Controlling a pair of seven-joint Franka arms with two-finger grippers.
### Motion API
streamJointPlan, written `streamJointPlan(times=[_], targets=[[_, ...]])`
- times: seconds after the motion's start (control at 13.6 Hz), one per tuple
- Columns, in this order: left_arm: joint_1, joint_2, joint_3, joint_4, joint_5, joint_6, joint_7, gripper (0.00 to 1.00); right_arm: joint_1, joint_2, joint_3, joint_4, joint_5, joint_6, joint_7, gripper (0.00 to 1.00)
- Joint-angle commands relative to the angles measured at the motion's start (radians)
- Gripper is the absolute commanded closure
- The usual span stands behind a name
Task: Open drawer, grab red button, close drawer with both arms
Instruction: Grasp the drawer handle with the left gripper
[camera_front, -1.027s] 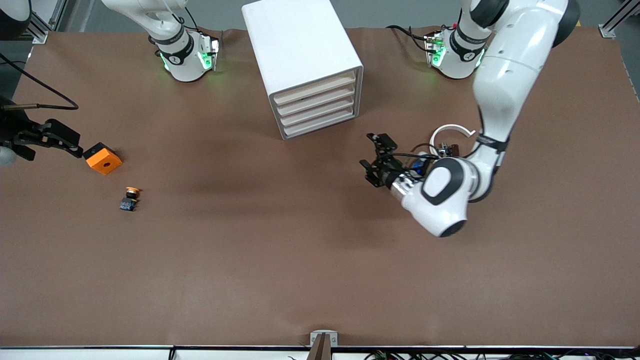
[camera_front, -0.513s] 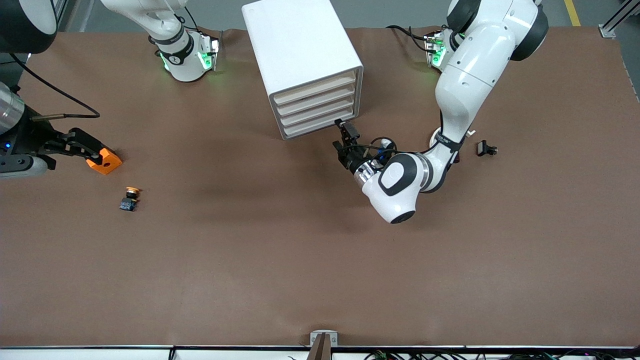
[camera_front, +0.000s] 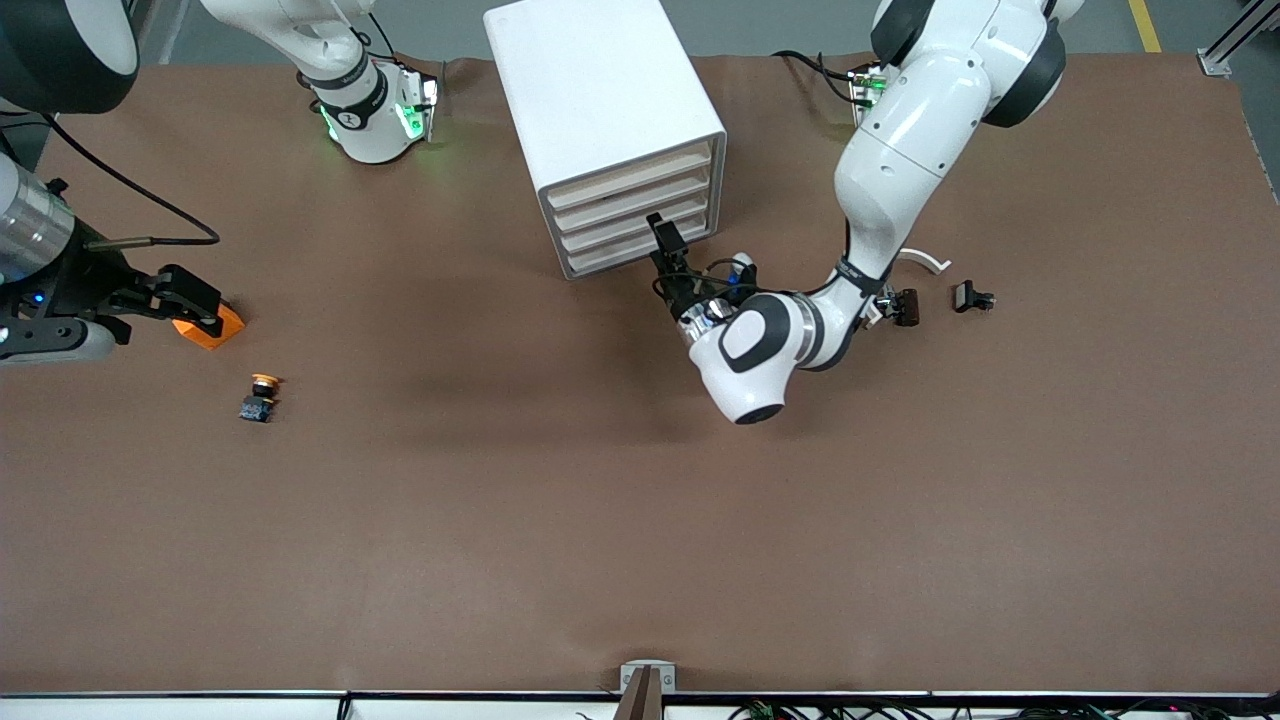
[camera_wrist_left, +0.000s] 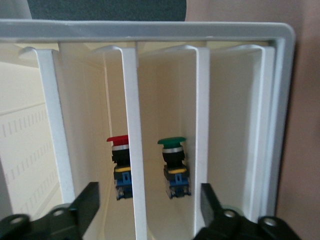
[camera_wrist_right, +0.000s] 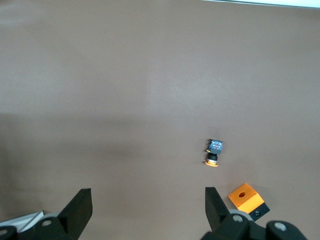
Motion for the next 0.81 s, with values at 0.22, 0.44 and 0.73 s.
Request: streamJointPlan(times=[0.22, 0.44, 0.73], targets=[[-0.025, -0.018, 0.002, -0.025, -0.017, -0.017, -0.019, 0.28, 0.026, 0.030, -0.004, 0.028, -0.006, -0.007, 0.040, 0.00], [-0.050, -0.021, 0.002, -0.027, -0.017, -0.016, -0.020, 0.47, 0.029, 0.035, -0.004, 0.027, -0.005, -0.007, 0.035, 0.00], [-0.053, -0.023, 0.002, -0.032, -0.020, -0.016, -0.019, 0.70, 0.037, 0.035, -0.004, 0.016, 0.000, -0.059, 0.040, 0.00]])
